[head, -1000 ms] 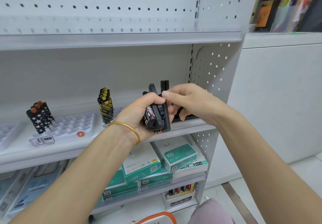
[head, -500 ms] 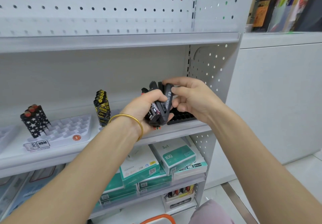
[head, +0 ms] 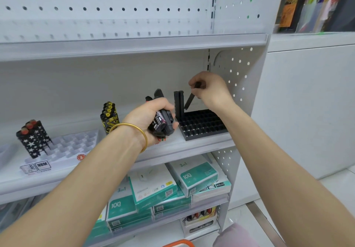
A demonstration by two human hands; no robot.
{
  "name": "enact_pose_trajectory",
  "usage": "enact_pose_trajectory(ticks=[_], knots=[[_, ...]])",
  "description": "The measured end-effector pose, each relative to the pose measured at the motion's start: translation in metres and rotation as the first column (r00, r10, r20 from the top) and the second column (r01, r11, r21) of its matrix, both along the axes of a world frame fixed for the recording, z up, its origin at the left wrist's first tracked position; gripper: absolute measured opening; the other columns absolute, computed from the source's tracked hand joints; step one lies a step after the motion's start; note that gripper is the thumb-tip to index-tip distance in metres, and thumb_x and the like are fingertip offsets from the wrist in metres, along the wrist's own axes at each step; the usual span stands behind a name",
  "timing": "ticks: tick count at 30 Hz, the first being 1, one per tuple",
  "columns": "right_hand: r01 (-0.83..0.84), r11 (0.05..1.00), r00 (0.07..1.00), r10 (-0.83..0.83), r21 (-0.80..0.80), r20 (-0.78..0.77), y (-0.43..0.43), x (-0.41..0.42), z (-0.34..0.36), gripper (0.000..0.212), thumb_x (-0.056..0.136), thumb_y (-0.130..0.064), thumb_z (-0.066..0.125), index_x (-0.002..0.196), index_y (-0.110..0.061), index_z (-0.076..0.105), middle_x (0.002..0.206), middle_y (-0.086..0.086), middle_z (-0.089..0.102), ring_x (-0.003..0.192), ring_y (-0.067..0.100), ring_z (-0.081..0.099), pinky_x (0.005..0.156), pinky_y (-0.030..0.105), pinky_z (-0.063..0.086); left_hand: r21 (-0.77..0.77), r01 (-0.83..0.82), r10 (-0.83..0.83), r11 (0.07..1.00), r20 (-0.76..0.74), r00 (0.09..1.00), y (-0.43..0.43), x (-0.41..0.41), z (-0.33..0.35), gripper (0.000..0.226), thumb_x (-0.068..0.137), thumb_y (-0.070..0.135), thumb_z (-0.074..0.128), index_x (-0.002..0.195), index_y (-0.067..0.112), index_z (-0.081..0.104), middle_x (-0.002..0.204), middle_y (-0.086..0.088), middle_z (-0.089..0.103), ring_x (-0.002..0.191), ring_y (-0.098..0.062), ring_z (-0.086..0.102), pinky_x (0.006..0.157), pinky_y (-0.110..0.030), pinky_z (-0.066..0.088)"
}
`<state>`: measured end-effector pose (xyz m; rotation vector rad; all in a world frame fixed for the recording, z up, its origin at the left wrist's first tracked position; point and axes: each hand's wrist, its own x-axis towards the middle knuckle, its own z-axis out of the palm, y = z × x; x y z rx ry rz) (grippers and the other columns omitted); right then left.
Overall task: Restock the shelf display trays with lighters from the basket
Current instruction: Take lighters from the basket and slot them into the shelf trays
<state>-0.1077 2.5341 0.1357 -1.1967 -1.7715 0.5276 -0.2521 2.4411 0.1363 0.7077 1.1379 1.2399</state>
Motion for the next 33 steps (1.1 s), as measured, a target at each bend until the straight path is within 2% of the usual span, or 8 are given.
enact_pose_trajectory(ticks=[4,8,12,18,22,28,30,33], knots=[[-0.031,1.000,0.984,0.030,0.001,0.174,0.008,-0.006,-0.001,0.029,0.088,0.003,0.053,0.115,-0.007,0.057,0.111,0.010,0.059,0.094,0.019,0.054,0.085,0.027,0.046,-0.007,0.003,-0.003,1.000,0.026,1.000,0.002,-0.003,-0.004,0.017,0.080,0.004,0.064,0.074,0.012,0.049,0.063,-0.004,0.051,0.044,-0.012,0.052,0.054,-0.025,0.055],[-0.077,0.997,0.977,0.081,-0.027,0.197,0.009,-0.008,0.001,0.031,0.088,0.002,0.055,0.117,-0.006,0.048,0.113,0.014,0.058,0.095,0.024,0.056,0.081,0.029,0.047,-0.016,0.023,-0.022,1.000,0.048,0.999,0.003,-0.006,-0.005,0.017,0.080,0.004,0.064,0.074,0.011,0.049,0.064,-0.005,0.051,0.043,-0.013,0.052,0.050,-0.021,0.053],[-0.107,0.993,0.961,0.118,-0.057,0.252,0.009,-0.007,0.006,0.034,0.087,-0.001,0.058,0.118,-0.007,0.046,0.113,0.012,0.054,0.093,0.025,0.054,0.085,0.037,0.050,-0.031,0.053,-0.052,0.998,0.041,0.998,0.003,-0.007,-0.007,0.018,0.081,0.005,0.063,0.071,0.011,0.049,0.060,-0.004,0.052,0.041,-0.014,0.051,0.047,-0.020,0.050],[-0.109,0.994,0.965,0.112,-0.026,0.237,0.008,-0.006,0.002,0.030,0.086,0.000,0.060,0.113,-0.009,0.048,0.104,0.008,0.053,0.093,0.027,0.058,0.085,0.037,0.053,-0.044,0.071,-0.069,0.997,0.029,0.997,0.003,-0.007,-0.007,0.018,0.081,0.006,0.063,0.070,0.011,0.050,0.058,-0.004,0.052,0.041,-0.015,0.051,0.048,-0.020,0.048],[-0.109,0.994,0.971,0.107,-0.002,0.216,0.005,-0.007,-0.004,0.029,0.085,0.002,0.060,0.109,-0.009,0.050,0.097,0.006,0.053,0.089,0.023,0.057,0.080,0.030,0.053,-0.042,0.068,-0.065,0.997,0.051,0.997,0.001,-0.006,-0.007,0.018,0.081,0.004,0.063,0.070,0.010,0.049,0.055,-0.004,0.052,0.040,-0.015,0.051,0.047,-0.020,0.049],[-0.112,0.993,0.963,0.119,-0.041,0.244,0.005,-0.004,-0.007,0.034,0.083,0.004,0.060,0.113,-0.010,0.050,0.104,0.009,0.056,0.094,0.025,0.059,0.080,0.032,0.053,-0.043,0.067,-0.066,0.997,0.015,0.998,-0.002,-0.005,-0.005,0.018,0.081,0.005,0.063,0.070,0.011,0.050,0.056,-0.004,0.052,0.041,-0.015,0.051,0.056,-0.026,0.047],[-0.106,0.994,0.973,0.108,-0.020,0.205,0.003,-0.004,-0.006,0.038,0.086,0.006,0.053,0.120,-0.011,0.049,0.107,0.009,0.054,0.091,0.022,0.056,0.077,0.027,0.053,-0.042,0.071,-0.071,0.997,-0.005,0.997,-0.003,-0.005,-0.004,0.017,0.081,0.005,0.064,0.072,0.010,0.050,0.058,-0.004,0.052,0.043,-0.015,0.051,0.056,-0.027,0.048],[-0.051,0.999,0.997,0.051,0.014,-0.062,-0.009,-0.005,-0.001,0.035,0.089,0.005,0.042,0.115,-0.015,0.055,0.100,0.010,0.056,0.078,0.017,0.057,0.069,0.023,0.052,-0.034,0.079,-0.081,0.996,-0.045,0.996,-0.003,-0.003,-0.003,0.017,0.080,0.005,0.065,0.074,0.011,0.051,0.060,-0.005,0.052,0.047,-0.015,0.051,0.051,-0.024,0.048]])
